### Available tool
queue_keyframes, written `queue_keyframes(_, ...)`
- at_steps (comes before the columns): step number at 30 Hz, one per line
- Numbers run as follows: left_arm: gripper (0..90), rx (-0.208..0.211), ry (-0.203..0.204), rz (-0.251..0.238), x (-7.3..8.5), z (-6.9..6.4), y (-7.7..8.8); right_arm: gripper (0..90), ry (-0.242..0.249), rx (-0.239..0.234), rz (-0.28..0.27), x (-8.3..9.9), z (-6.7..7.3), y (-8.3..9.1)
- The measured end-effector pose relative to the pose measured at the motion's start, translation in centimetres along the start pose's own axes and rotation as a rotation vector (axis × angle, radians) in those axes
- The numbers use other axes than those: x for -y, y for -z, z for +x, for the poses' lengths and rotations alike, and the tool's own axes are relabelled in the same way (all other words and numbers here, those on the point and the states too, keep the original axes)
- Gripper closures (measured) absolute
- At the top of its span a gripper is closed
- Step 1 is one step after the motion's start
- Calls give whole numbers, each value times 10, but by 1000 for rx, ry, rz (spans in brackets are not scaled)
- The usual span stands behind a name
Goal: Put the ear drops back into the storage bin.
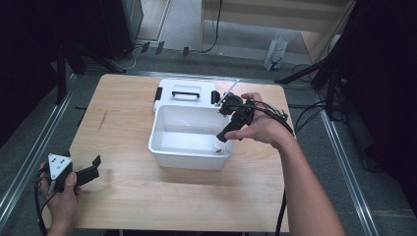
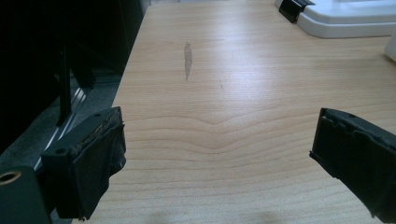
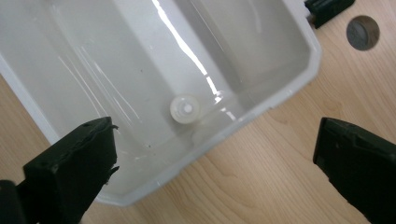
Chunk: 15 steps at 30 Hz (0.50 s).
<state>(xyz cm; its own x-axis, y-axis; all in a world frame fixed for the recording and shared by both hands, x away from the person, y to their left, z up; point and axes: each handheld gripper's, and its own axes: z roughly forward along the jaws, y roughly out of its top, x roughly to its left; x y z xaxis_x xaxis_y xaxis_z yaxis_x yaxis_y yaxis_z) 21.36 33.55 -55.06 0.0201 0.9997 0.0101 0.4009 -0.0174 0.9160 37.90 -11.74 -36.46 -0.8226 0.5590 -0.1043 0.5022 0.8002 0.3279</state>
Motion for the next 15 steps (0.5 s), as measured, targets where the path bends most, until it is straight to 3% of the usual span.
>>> queue_keyframes(15,35,-1,-2,5,0,0,0,0,-73,93,-32,45,-19,17)
